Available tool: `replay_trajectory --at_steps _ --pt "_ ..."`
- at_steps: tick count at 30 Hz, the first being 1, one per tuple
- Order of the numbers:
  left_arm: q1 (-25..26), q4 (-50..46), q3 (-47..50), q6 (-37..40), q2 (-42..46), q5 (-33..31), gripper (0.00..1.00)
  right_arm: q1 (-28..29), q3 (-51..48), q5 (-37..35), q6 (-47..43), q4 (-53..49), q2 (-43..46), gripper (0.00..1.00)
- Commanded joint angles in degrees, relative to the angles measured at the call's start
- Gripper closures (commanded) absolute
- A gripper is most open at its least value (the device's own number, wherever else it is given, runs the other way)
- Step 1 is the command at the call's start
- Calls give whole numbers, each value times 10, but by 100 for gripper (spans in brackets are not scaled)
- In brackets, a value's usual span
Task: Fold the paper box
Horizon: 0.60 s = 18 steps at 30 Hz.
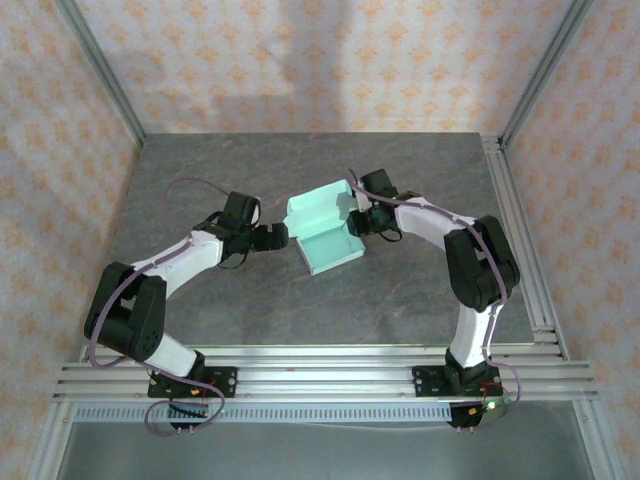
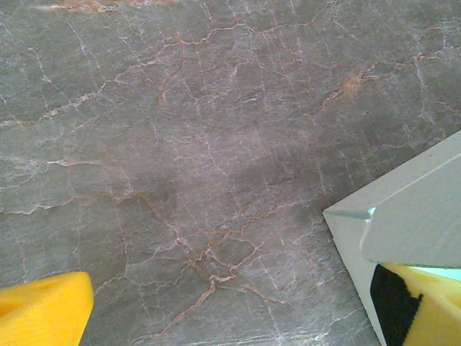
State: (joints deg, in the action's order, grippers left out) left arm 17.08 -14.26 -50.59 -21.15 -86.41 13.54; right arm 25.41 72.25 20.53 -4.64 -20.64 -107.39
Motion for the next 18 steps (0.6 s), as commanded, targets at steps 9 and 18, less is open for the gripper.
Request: replay_trajectory --at_steps 9,18 --pt "-5 7 -13 4 -3 6 0 0 -45 106 -16 10 26 71" --pt "-5 3 -9 5 2 3 0 -30 -68 177 38 69 54 69"
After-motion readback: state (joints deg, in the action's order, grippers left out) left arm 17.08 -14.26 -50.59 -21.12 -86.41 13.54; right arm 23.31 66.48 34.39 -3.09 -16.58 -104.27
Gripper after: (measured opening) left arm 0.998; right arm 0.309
